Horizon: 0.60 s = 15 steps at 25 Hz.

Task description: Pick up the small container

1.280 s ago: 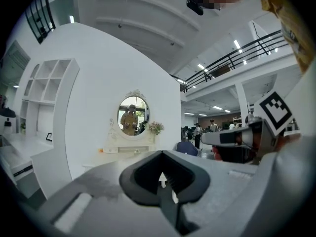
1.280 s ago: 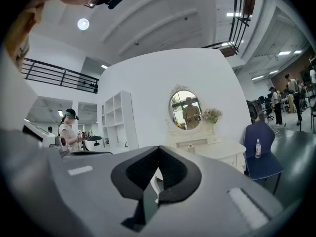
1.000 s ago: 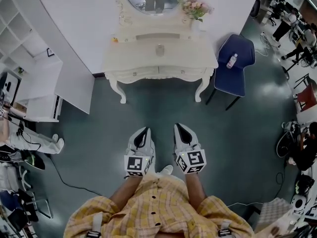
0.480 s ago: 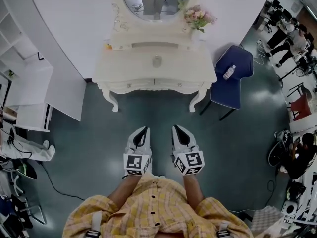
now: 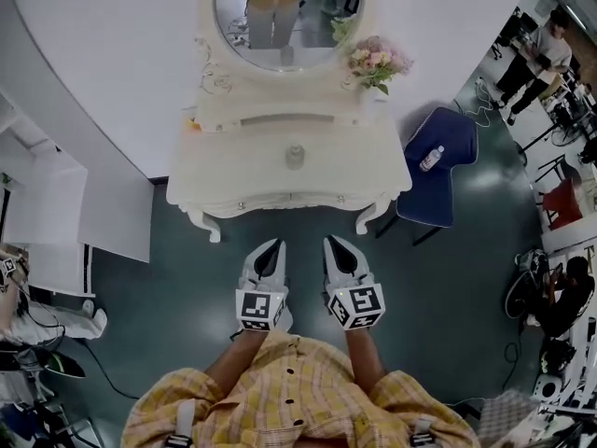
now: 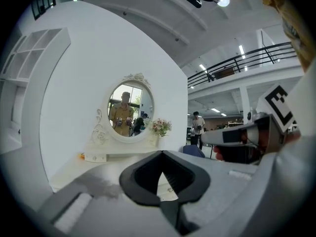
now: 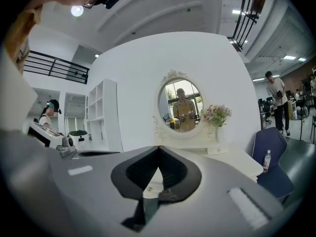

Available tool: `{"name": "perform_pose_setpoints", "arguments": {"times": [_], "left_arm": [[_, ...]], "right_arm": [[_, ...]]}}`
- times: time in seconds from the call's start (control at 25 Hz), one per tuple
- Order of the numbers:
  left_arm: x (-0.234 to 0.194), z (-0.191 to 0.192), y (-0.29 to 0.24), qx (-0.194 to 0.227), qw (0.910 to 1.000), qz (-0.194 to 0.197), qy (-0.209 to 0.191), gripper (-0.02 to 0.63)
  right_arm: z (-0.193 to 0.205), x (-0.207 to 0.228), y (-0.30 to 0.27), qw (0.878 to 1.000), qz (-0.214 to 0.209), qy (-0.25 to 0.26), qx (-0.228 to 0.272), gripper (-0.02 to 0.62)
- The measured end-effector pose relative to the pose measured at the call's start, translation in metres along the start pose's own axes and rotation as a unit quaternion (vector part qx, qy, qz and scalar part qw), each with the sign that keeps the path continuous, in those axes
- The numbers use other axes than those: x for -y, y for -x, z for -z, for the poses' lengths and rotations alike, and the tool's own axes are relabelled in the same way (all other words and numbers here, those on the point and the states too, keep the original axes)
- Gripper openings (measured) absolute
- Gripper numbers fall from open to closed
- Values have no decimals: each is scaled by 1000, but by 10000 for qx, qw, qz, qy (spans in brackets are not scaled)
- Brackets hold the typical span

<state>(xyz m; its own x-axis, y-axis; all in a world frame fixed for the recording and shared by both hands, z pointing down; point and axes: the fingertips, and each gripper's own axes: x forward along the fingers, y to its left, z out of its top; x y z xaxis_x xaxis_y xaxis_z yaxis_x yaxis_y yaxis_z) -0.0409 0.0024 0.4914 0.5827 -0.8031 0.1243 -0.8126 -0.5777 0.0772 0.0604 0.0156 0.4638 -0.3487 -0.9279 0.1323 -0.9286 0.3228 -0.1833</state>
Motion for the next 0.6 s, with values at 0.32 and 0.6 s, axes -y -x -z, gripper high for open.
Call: {"name": "perform_pose_setpoints", "arguments": {"times": [0.32, 0.6], "left_arm": [[-41, -9, -56, -162, 9994, 301, 16, -3], [-50, 1, -77, -317, 9986, 410, -53, -3]], "right_arm": [[-16, 18, -57, 9992, 406, -22, -33, 2], [-13, 28, -77, 9986, 513, -67, -148, 2]]}}
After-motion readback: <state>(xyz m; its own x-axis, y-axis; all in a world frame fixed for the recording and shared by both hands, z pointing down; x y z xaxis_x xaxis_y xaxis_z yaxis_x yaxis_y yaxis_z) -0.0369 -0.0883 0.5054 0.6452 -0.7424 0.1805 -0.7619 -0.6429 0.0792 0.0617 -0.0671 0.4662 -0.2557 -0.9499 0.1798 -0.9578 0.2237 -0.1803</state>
